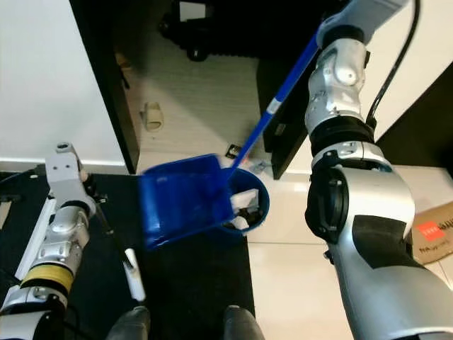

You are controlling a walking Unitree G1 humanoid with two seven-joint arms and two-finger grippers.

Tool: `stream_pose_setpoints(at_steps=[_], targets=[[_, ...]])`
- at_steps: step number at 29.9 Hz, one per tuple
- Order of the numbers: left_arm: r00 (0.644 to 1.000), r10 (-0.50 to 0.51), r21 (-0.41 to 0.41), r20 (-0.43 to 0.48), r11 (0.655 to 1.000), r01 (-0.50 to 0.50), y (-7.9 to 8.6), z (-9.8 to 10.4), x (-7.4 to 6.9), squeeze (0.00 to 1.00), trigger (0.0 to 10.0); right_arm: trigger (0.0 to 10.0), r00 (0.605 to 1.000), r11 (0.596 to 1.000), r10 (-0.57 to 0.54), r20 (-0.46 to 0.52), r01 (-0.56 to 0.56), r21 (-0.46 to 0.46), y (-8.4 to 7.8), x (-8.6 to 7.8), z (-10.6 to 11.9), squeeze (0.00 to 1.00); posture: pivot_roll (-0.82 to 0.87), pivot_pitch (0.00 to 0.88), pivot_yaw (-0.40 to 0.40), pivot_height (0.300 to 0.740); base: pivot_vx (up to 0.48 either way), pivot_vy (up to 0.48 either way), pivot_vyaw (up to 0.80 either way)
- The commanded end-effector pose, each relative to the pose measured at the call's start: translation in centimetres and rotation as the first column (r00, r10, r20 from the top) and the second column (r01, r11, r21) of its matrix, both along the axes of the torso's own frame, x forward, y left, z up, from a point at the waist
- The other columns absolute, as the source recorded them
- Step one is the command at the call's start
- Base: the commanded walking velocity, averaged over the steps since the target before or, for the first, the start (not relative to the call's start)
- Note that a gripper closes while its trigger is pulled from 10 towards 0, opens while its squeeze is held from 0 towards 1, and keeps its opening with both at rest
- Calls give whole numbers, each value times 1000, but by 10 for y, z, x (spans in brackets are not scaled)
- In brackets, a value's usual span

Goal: Sweep floor

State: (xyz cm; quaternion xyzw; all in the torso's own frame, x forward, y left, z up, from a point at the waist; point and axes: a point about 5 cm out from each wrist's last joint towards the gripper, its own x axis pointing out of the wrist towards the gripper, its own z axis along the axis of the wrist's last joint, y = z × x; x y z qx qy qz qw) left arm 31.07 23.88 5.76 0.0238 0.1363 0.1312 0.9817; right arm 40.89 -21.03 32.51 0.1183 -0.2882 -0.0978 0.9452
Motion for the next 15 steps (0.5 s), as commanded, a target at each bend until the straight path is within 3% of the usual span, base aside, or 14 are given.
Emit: stream_pose_setpoints(at_steps=[1,3,7,8,10,11,15], targets=[[1000,4,26,13,1000,-5,7,9,4,0,10000,10000,997,999,-24,67,26,-36,-14,-6,19,0,66,28,-67,740,0,0,0],[998,22,44,56,999,-24,16,16,4,0,10000,10000,994,999,31,100,-27,-40,-24,-10,21,0,69,22,-69,740,0,0,0],[997,43,55,65,997,-47,21,16,2,0,10000,10000,991,990,110,79,-102,-100,-16,-8,13,0,69,22,-69,740,0,0,0],[997,49,57,64,997,-53,22,16,2,0,10000,10000,990,984,134,55,-126,-126,-11,-6,6,0,69,22,-69,740,0,0,0],[996,61,52,61,997,-64,23,14,0,0,10000,10000,977,965,202,-63,-209,-159,7,-1,-30,0,80,5,-91,740,0,0,0],[996,61,52,61,997,-64,23,14,0,0,10000,10000,977,965,202,-63,-209,-159,7,-1,-30,0,80,5,-91,740,0,0,0],[996,73,58,56,995,-76,26,12,-4,0,10000,10000,951,952,275,-141,-289,-96,20,-1,-70,0,87,3,-94,740,0,0,0]])
